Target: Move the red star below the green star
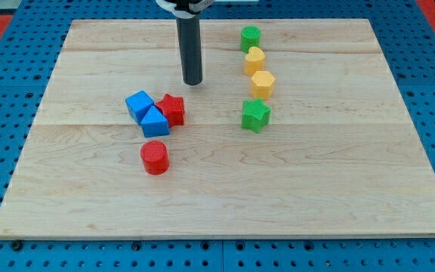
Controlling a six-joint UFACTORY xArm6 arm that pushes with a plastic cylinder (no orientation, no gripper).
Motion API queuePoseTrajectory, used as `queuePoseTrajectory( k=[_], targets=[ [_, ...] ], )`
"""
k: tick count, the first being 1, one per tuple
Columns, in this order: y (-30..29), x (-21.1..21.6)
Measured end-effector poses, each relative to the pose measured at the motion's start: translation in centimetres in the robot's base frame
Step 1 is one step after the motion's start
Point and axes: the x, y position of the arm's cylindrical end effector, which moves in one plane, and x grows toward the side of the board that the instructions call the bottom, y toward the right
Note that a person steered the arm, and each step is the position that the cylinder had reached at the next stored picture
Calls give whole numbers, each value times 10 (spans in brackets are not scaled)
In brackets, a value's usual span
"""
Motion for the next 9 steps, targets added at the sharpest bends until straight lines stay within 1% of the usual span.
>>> queuePoseTrajectory(
  k=[5, 7, 8, 9],
  targets=[
    [-3, 3],
    [-7, 10],
    [-15, 26],
    [2, 55]
  ],
)
